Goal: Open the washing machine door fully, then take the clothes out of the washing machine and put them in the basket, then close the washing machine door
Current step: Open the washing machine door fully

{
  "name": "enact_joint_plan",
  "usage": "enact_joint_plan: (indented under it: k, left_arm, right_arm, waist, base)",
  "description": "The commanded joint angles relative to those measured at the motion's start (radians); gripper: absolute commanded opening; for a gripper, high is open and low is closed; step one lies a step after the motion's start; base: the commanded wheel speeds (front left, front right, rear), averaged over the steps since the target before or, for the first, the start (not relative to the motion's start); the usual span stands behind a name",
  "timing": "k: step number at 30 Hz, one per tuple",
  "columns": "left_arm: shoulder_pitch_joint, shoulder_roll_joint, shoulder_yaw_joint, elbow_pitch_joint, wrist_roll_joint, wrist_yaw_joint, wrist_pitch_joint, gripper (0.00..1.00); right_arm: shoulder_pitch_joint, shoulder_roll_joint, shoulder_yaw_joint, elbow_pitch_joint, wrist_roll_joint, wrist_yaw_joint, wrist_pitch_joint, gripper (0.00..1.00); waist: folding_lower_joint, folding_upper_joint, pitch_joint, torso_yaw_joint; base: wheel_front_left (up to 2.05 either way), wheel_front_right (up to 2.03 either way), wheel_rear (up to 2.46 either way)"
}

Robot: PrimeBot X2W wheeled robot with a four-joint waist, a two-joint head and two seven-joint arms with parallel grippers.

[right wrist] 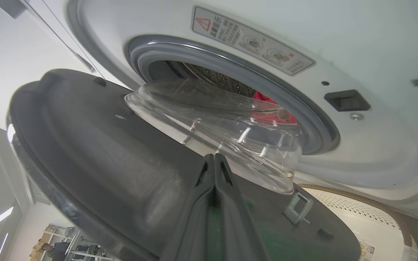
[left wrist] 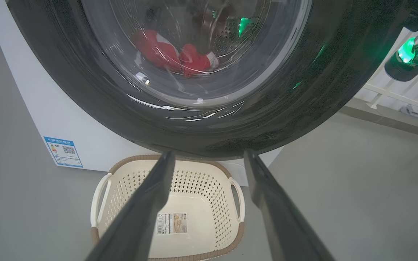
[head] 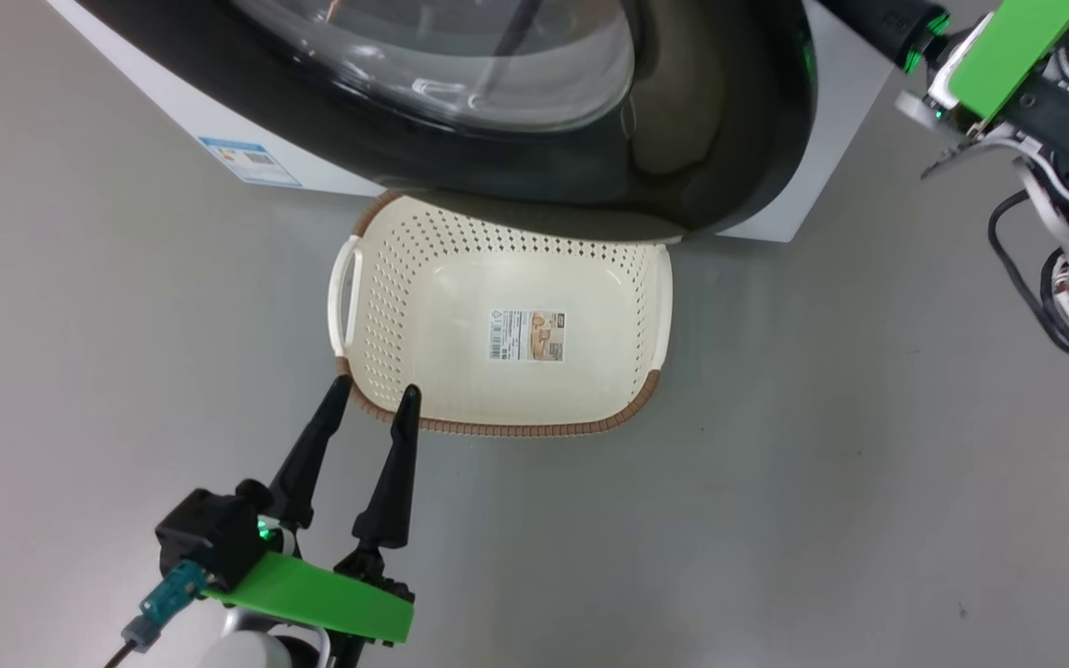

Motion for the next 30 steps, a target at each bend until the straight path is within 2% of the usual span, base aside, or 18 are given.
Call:
enact_joint_plan:
  k: [1, 30]
  left_arm:
    - [0.018, 0.013, 0.036, -0.016, 0.004, -0.005, -0.009, 1.0]
    - [0.071, 0.005, 0.054, -0.021, 0.021, -0.005, -0.009, 1.0]
  right_arm:
    - [0.036, 0.031, 0.014, -0.041, -0.015, 0.008, 0.012, 0.0]
    - [0.214, 0.062, 0.056, -0.142, -0.034, 0.008, 0.102, 0.0]
  waist:
    - [0.0, 0.0, -0.019, -0.004]
    - [0.0, 0.0, -0.114, -0.011]
  base:
    - [0.0, 0.0, 0.0]
    - [0.0, 0.0, 0.0]
